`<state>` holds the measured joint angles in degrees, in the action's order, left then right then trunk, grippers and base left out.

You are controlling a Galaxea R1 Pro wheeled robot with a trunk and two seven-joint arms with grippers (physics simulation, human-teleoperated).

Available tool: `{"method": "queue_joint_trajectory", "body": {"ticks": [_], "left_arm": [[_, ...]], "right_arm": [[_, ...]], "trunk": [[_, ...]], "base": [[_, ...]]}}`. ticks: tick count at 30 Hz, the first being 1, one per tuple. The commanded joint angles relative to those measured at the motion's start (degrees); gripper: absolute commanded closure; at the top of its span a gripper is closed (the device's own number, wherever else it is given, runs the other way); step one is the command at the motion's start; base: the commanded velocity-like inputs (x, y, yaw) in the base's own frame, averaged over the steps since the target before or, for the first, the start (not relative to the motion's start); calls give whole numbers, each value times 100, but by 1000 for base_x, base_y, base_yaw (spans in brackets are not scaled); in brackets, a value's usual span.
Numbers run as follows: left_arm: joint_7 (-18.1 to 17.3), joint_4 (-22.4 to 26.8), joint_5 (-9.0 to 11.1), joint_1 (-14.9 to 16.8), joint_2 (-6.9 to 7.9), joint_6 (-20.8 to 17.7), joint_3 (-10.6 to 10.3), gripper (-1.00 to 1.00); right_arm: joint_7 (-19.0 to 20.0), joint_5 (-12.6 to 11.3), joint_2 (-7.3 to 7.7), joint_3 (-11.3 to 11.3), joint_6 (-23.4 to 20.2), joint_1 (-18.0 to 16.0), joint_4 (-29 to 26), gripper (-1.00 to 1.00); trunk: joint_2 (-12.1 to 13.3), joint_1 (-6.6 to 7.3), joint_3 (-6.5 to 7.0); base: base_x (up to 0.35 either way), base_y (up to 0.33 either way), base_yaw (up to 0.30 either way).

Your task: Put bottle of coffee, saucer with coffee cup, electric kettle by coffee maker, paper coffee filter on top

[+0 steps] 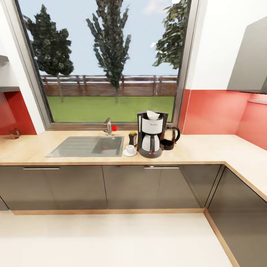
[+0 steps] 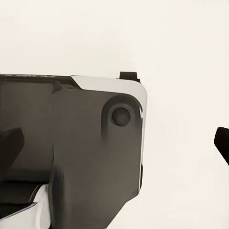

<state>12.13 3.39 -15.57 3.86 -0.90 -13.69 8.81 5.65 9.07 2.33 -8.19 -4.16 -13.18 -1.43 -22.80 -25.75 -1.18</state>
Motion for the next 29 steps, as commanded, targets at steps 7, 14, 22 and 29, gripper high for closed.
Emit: {"method": "queue_joint_trajectory", "body": {"ticks": [7,14,22,29], "left_arm": [[302,28,-19,-7,-6,-144,71,-100],[320,55,-8,-1,-10,-135,77,-100],[324,64,99,-6,-2,-122,71,-100],[324,56,156,-8,-4,-125,68,-100]], "right_arm": [[23,48,-6,-50,-24,-1,-15,-100],[23,46,-9,-51,-22,0,-15,-100],[23,47,-10,-51,-21,0,-15,-100],[23,47,-12,-51,-23,0,-15,-100]], "trunk": [[-12,-3,-12],[-12,-3,-12],[-12,-3,-12],[-12,-3,-12]], "base": [[0,0,0],[0,0,0],[0,0,0],[0,0,0]]}}
